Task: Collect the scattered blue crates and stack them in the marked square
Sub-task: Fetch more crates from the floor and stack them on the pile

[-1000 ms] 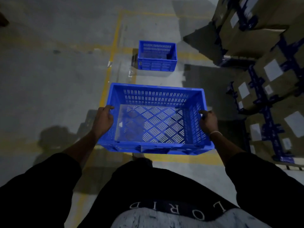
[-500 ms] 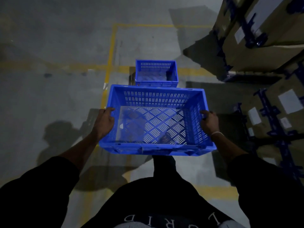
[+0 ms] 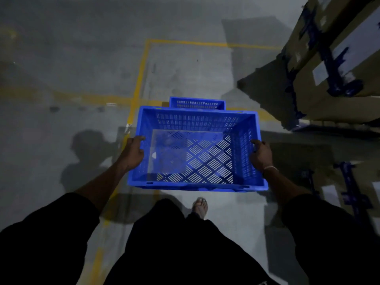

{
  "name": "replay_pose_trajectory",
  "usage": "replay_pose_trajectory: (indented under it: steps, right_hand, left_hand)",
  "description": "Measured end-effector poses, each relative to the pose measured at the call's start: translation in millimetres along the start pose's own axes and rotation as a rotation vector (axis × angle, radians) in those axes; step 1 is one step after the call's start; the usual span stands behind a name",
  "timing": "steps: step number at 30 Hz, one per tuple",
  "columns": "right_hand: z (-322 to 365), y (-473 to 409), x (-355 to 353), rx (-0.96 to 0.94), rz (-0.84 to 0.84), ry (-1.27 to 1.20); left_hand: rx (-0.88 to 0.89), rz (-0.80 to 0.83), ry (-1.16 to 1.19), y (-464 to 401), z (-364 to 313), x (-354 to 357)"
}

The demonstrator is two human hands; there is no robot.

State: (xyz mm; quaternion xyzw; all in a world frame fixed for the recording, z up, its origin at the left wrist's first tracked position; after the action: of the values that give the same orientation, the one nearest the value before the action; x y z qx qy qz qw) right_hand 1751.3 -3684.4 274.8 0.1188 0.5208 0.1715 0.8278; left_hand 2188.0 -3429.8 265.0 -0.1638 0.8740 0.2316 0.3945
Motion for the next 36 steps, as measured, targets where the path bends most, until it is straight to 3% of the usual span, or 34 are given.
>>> replay_pose_trajectory:
  steps: [12, 21, 28, 36]
  right_hand:
    - [67, -194, 15, 0.08, 0.066, 0.034]
    - [80, -372, 99, 0.129, 0.072, 0.061]
    - [61, -498, 192, 0.092, 0.085, 0.074]
    - [42, -554, 250, 0.066, 0.075, 0.075]
  left_hand:
    - [-0.077, 0.208, 0.022, -228, 22, 12]
    - [-0.093, 0.297, 0.03, -404, 71, 78]
    - [-0.134, 0.266, 0.085, -516, 130, 160]
    - [-0.074, 0.217, 0.031, -560, 142, 204]
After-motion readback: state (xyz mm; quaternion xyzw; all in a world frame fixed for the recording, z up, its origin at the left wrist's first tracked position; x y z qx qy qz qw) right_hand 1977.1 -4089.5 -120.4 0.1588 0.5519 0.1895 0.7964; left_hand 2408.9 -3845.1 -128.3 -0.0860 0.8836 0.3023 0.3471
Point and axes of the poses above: each hand's wrist, its own y-axis away from the middle knuckle, its own x-axis out of the palm, z = x × y, the point moved 10 cm from there along -y, towards the middle knuckle, and after that the axes turned 4 degrees about x, right-handed, at the moved point
